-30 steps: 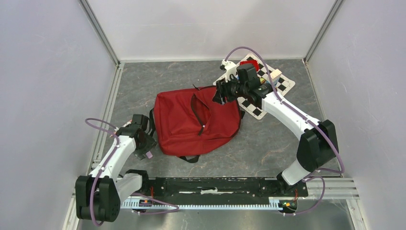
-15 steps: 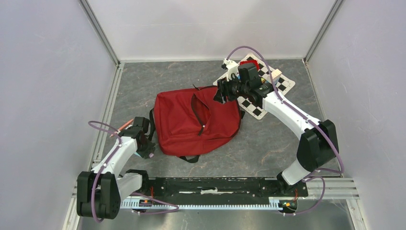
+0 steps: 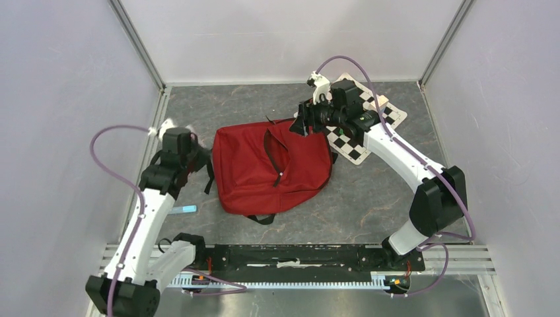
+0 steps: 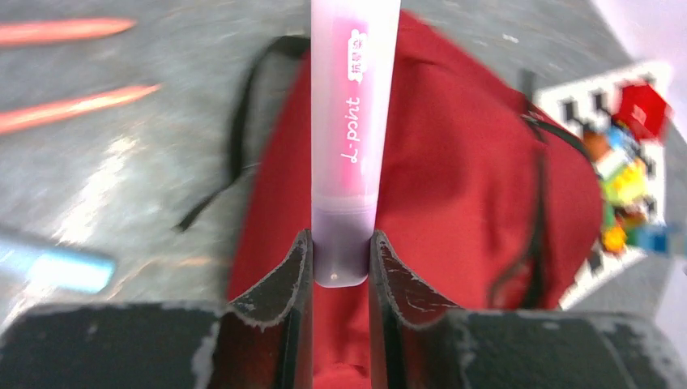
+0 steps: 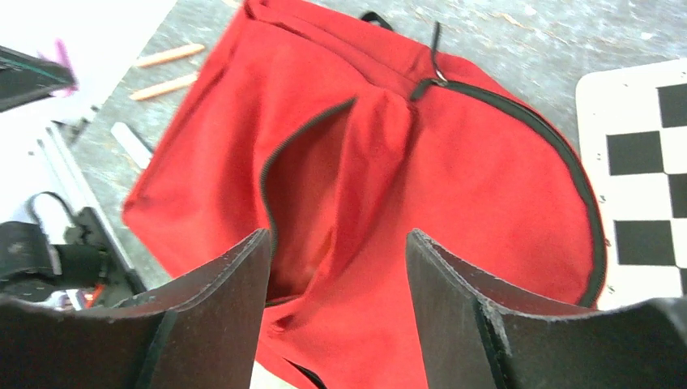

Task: Pack the student bag
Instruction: Pick up the stationery from the center of the board, then place the stationery in the student bag.

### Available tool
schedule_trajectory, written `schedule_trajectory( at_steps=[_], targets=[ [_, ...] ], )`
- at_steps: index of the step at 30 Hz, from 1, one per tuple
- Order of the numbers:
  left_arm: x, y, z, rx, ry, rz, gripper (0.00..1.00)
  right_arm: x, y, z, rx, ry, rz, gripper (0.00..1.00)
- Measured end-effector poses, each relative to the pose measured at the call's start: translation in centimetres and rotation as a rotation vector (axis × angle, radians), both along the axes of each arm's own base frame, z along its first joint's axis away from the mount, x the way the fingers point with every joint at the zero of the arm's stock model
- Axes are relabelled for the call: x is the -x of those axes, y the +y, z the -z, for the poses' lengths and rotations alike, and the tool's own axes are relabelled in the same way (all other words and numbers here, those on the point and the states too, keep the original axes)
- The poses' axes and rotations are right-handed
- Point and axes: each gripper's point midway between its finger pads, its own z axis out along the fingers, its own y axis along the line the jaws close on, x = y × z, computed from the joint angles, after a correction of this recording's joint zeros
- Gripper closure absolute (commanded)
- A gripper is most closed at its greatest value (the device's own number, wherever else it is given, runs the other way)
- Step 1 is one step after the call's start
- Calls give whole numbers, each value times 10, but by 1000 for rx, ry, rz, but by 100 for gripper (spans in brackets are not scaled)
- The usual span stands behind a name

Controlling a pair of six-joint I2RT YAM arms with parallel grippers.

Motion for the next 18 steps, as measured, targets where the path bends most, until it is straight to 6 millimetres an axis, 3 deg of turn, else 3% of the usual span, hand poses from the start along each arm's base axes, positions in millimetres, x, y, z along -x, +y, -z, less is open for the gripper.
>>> schedule_trajectory(
  at_steps=[4,9,14,18],
  targets=[
    [-29,-67,-44,-13,-135,275,98,2,14,-20,-100,11,-27,32],
    [-31,-141,-59,30,-216,540,98,5,31,-49,-261,40,-42,31],
    [-21,-193,-71,94,-291,719,98,8,41,-76,-394,50,-53,31],
    [-12,-219,-75,130,-319,806,98,12,46,-83,-427,64,-62,31]
  ],
)
